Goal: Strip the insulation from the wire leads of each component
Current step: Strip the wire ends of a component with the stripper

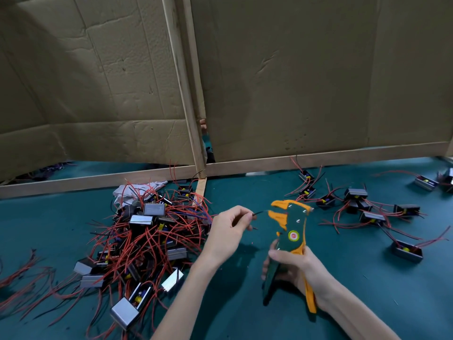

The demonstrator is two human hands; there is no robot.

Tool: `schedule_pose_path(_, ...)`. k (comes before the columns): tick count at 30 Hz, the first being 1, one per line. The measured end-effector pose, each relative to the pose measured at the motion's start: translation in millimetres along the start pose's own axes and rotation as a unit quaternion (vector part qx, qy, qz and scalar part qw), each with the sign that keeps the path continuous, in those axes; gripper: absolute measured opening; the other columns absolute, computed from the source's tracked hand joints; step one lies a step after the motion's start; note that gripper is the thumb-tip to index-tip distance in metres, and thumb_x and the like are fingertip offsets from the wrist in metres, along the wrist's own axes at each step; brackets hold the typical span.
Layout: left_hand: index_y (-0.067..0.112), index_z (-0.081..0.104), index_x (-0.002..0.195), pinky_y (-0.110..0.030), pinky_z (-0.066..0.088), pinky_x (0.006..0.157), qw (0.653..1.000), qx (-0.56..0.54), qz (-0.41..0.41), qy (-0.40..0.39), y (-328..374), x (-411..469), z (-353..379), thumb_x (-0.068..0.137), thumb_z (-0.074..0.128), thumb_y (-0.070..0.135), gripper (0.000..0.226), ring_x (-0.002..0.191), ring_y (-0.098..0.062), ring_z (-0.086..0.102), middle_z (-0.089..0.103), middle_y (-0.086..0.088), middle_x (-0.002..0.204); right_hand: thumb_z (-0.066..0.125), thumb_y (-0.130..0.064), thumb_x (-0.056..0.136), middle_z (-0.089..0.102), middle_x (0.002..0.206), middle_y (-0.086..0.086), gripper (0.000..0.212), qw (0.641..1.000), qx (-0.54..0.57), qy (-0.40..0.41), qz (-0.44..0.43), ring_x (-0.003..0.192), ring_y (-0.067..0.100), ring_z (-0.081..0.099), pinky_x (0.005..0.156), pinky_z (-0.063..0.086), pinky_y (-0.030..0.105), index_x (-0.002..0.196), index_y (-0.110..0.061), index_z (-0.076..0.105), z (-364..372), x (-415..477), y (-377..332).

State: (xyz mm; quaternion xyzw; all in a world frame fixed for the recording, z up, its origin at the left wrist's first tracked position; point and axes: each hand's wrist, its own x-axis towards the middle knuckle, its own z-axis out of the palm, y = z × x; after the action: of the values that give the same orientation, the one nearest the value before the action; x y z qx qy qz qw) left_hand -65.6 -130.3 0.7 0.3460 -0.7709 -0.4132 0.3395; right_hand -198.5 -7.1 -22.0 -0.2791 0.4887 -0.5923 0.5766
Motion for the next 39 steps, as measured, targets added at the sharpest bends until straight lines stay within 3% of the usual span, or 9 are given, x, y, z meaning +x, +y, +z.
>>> schedule_pose_path(3, 0.020, 0.068, 0.092, -0.021, 0.047, 0.079, 0.995, 0.090, 0.030, 0.035, -5.1, -4.9, 11.8, 0.093, 0.059, 0.016, 0.010, 0.082, -0.004, 0.064, 0.071, 0.012, 0.081, 0.074, -0.001, 0.066, 0.062, 0.074, 0.024, 0.016, 0.996, 0.063, 0.035, -0.043, 0.068, 0.036, 0.065, 0.064, 0.057, 0.045, 0.079, -0.004, 0.065, -14.0, 6.8, -7.0)
schedule_pose_path(7, 0.016, 0.063, 0.122, -0.021, 0.035, 0.104, 0.972, 0.204, 0.069, -0.095, 3.3, -11.8, 14.6, 0.093, 0.058, 0.017, 0.029, 0.116, -0.008, 0.054, 0.064, 0.003, 0.123, 0.066, -0.008, 0.070, 0.064, 0.072, 0.020, 0.005, 0.987, 0.116, 0.077, -0.086, 0.067, 0.033, 0.067, 0.063, 0.058, 0.043, 0.075, -0.008, 0.069, -30.4, 11.8, -15.6)
schedule_pose_path(10, 0.015, 0.065, 0.115, -0.011, 0.042, 0.092, 0.986, 0.131, 0.096, -0.040, 29.8, -10.3, -6.8, 0.093, 0.057, 0.010, 0.024, 0.101, 0.003, 0.057, 0.066, 0.005, 0.113, 0.067, -0.009, 0.071, 0.064, 0.073, 0.019, 0.005, 0.985, 0.120, 0.086, -0.091, 0.068, 0.032, 0.068, 0.063, 0.058, 0.042, 0.075, -0.008, 0.069, -34.8, 12.8, -18.6)
schedule_pose_path(14, 0.015, 0.062, 0.084, -0.020, 0.052, 0.056, 0.992, 0.080, -0.092, -0.040, 41.4, -7.5, -52.9, 0.096, 0.045, 0.004, 0.024, 0.061, -0.006, 0.066, 0.069, 0.001, 0.073, 0.068, -0.009, 0.070, 0.064, 0.074, 0.021, 0.012, 0.988, 0.103, 0.084, -0.079, 0.068, 0.034, 0.067, 0.062, 0.058, 0.041, 0.080, -0.003, 0.067, -36.0, 12.1, -17.0)
schedule_pose_path(17, 0.009, 0.065, 0.082, -0.023, 0.055, 0.055, 0.950, 0.187, -0.200, -0.147, 33.4, -10.9, -69.0, 0.093, 0.044, 0.004, 0.025, 0.055, -0.012, 0.068, 0.070, -0.001, 0.066, 0.067, -0.009, 0.070, 0.064, 0.074, 0.022, 0.019, 0.990, 0.091, 0.075, -0.074, 0.068, 0.035, 0.066, 0.062, 0.058, 0.044, 0.086, 0.002, 0.063, -33.9, 11.8, -15.9)
schedule_pose_path(20, 0.004, 0.070, 0.085, -0.028, 0.060, 0.065, 0.951, 0.189, -0.218, -0.115, 15.8, -5.9, -56.1, 0.090, 0.054, 0.007, 0.017, 0.061, -0.017, 0.070, 0.072, -0.008, 0.073, 0.066, -0.008, 0.070, 0.064, 0.074, 0.022, 0.023, 0.991, 0.081, 0.076, -0.076, 0.067, 0.036, 0.066, 0.062, 0.057, 0.044, 0.089, 0.004, 0.061, -32.1, 12.3, -15.1)
schedule_pose_path(30, 0.010, 0.072, 0.090, -0.018, 0.045, 0.078, 0.990, 0.115, -0.040, 0.068, -6.7, -5.2, 0.5, 0.090, 0.064, 0.014, 0.009, 0.083, -0.012, 0.063, 0.070, 0.001, 0.088, 0.070, -0.003, 0.068, 0.062, 0.074, 0.025, 0.016, 0.995, 0.051, 0.050, -0.069, 0.068, 0.038, 0.065, 0.062, 0.057, 0.044, 0.083, 0.001, 0.064, -30.6, 10.3, -15.8)
schedule_pose_path(34, 0.023, 0.067, 0.095, -0.020, 0.051, 0.082, 0.994, -0.064, -0.017, 0.090, 0.1, -9.1, 12.1, 0.094, 0.054, 0.001, 0.026, 0.085, -0.006, 0.066, 0.067, 0.003, 0.096, 0.073, -0.008, 0.067, 0.062, 0.078, 0.026, 0.014, 0.999, 0.014, -0.013, -0.050, 0.071, 0.039, 0.064, 0.066, 0.056, 0.045, 0.080, -0.003, 0.068, -29.1, 6.1, -16.9)
schedule_pose_path(39, 0.028, 0.070, 0.100, -0.012, 0.044, 0.075, 0.994, -0.087, 0.037, 0.056, 9.2, -5.7, 1.2, 0.093, 0.058, 0.010, 0.023, 0.078, 0.000, 0.059, 0.061, 0.012, 0.082, 0.078, -0.013, 0.067, 0.064, 0.085, 0.029, 0.022, 0.995, -0.023, -0.083, -0.040, 0.075, 0.039, 0.065, 0.067, 0.055, 0.044, 0.082, -0.003, 0.065, -22.1, 2.5, -12.8)
